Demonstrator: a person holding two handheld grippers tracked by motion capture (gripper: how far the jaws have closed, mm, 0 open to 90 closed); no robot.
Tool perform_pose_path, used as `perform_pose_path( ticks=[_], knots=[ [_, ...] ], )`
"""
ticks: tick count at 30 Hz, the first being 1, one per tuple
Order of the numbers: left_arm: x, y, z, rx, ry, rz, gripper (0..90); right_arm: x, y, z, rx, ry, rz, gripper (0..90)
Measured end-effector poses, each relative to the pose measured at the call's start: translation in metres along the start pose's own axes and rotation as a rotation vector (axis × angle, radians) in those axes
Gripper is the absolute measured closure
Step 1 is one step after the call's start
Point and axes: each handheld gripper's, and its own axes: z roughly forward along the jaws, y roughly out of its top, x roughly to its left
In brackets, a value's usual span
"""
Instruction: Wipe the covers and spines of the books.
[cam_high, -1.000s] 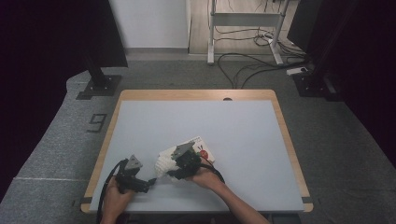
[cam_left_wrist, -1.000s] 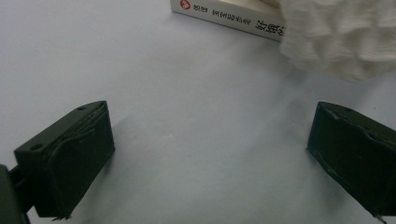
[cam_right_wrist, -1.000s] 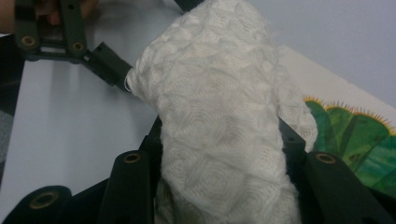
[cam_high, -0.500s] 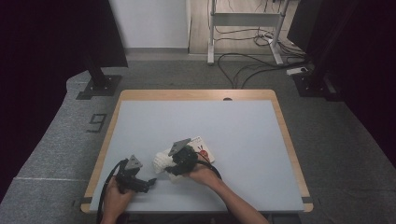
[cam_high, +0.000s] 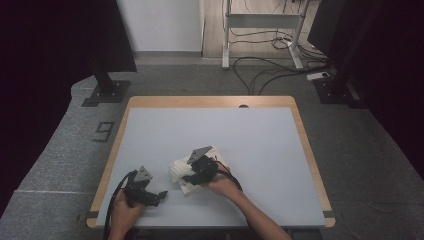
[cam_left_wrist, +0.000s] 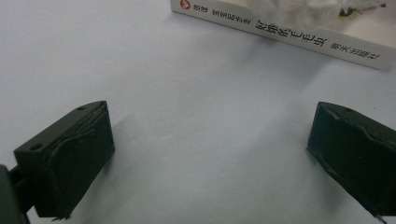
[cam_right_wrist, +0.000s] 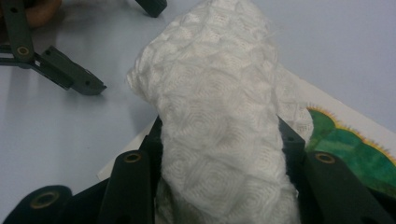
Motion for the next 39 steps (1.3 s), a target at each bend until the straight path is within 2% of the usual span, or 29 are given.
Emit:
perform_pose_path(
  ticks=[8,39],
  knots=[
    [0.0,0.0,0.0,0.0,0.0,0.0,0.0,-0.01,-0.009,-0.009,-0.001,-0.021,0.02,53.6],
    [0.0,0.0,0.0,0.0,0.0,0.0,0.0,-0.063,-0.049,-0.052,-0.007,-0.186,0.149,53.7]
  ],
)
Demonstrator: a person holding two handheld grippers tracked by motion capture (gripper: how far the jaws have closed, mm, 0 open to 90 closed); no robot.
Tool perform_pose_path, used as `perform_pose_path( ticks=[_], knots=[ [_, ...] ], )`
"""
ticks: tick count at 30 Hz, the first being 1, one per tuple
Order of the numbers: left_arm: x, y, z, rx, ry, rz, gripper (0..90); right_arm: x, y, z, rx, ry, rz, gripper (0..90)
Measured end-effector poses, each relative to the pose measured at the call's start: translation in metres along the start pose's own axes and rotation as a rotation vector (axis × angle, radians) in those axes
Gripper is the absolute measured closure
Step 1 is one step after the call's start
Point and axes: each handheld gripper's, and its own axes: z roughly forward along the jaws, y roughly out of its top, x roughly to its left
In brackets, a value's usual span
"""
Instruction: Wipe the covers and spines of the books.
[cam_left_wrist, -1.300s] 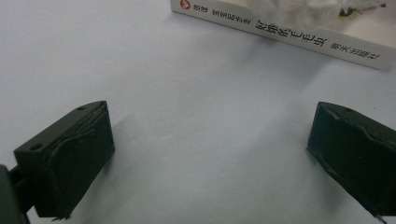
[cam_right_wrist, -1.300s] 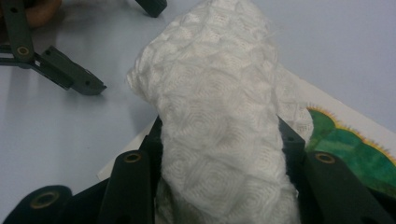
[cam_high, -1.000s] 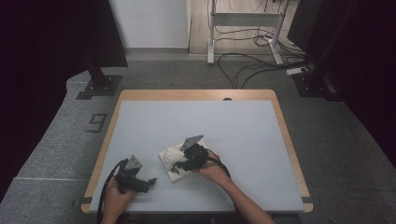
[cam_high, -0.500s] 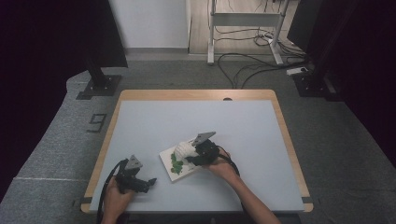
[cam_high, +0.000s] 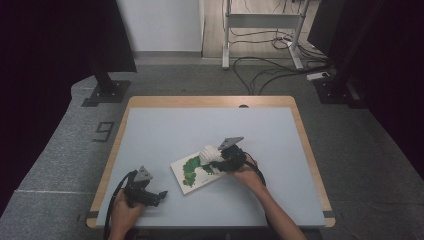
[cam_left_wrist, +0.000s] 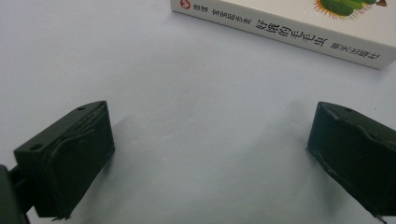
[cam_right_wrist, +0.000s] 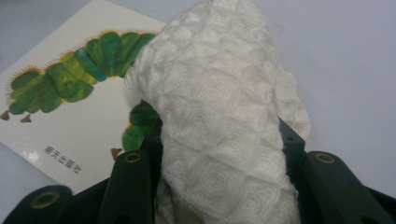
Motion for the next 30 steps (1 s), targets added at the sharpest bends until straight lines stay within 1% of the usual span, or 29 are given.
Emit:
perform_pose_path(
  ticks=[3,9,12,16,30],
  knots=[
    [0.0,0.0,0.0,0.0,0.0,0.0,0.0,-0.004,-0.002,-0.003,0.001,-0.016,0.002,53.7],
    [0.0,0.0,0.0,0.0,0.0,0.0,0.0,-0.012,-0.009,-0.009,0.005,-0.029,0.039,53.6],
    [0.0,0.0,0.0,0.0,0.0,0.0,0.0,-0.012,-0.01,-0.01,0.001,-0.045,0.033,53.7],
    [0.0,0.0,0.0,0.0,-0.001,0.0,0.0,-0.01,-0.006,-0.008,0.021,-0.057,0.022,53.7],
    [0.0,0.0,0.0,0.0,0.0,0.0,0.0,-0.015,0.014,0.009,0.044,-0.088,0.011,53.6]
  ],
)
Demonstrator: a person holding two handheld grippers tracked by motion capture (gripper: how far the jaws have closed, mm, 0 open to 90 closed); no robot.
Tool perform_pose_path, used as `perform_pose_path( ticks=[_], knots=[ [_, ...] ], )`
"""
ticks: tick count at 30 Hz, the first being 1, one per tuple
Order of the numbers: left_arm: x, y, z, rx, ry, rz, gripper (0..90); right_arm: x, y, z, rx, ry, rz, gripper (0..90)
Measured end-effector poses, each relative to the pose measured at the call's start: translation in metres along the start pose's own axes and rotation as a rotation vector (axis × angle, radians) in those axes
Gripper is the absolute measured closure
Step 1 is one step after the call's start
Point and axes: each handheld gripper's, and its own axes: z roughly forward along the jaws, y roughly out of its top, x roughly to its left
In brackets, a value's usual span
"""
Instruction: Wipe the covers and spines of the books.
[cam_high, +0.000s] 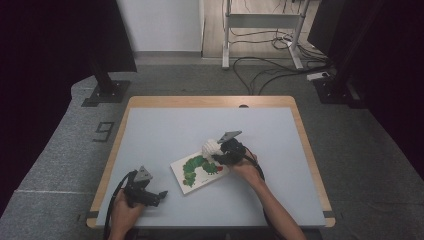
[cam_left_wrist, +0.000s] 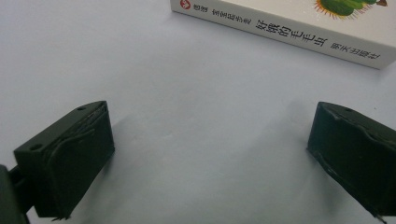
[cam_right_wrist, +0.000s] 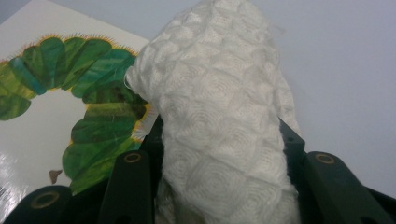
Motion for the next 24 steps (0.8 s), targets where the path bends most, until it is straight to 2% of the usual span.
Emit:
perform_pose_path(
  ticks=[10,14,24],
  knots=[
    [0.0,0.0,0.0,0.0,0.0,-0.001,0.0,-0.004,0.011,0.009,0.012,-0.007,-0.002,53.7],
    [0.0,0.0,0.0,0.0,0.0,0.0,0.0,-0.001,0.013,0.01,0.018,-0.018,0.002,53.9],
    [0.0,0.0,0.0,0.0,-0.001,-0.001,0.0,0.009,0.016,0.013,0.004,0.005,-0.031,54.0]
  ],
)
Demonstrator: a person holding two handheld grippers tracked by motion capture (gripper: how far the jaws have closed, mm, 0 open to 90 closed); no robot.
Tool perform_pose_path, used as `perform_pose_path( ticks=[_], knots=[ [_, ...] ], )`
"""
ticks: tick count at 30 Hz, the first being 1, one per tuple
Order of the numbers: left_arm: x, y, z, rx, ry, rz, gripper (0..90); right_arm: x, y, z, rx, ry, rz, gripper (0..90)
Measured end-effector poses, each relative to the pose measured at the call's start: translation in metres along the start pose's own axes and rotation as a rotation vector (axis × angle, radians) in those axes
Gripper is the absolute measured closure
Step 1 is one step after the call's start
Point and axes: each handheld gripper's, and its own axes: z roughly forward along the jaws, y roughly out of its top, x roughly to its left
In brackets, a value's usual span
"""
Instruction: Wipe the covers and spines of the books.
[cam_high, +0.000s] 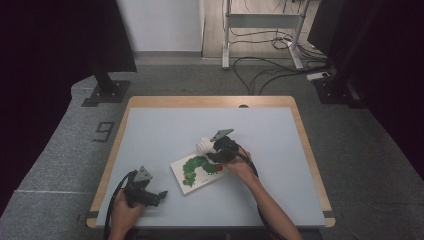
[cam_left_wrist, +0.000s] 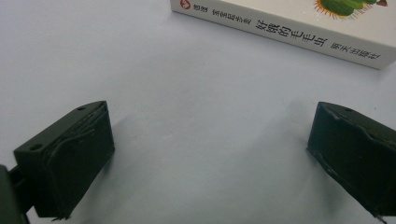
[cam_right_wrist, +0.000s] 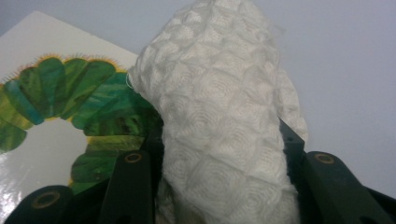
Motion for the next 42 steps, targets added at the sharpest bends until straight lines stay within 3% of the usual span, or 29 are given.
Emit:
perform_pose_path(
  ticks=[19,42],
  knots=[
    [0.0,0.0,0.0,0.0,0.001,0.0,0.0,0.038,0.018,0.014,-0.01,0.102,-0.073,53.9],
    [0.0,0.0,0.0,0.0,0.0,-0.001,0.0,0.083,0.044,0.034,-0.017,0.178,-0.149,53.7]
  ],
)
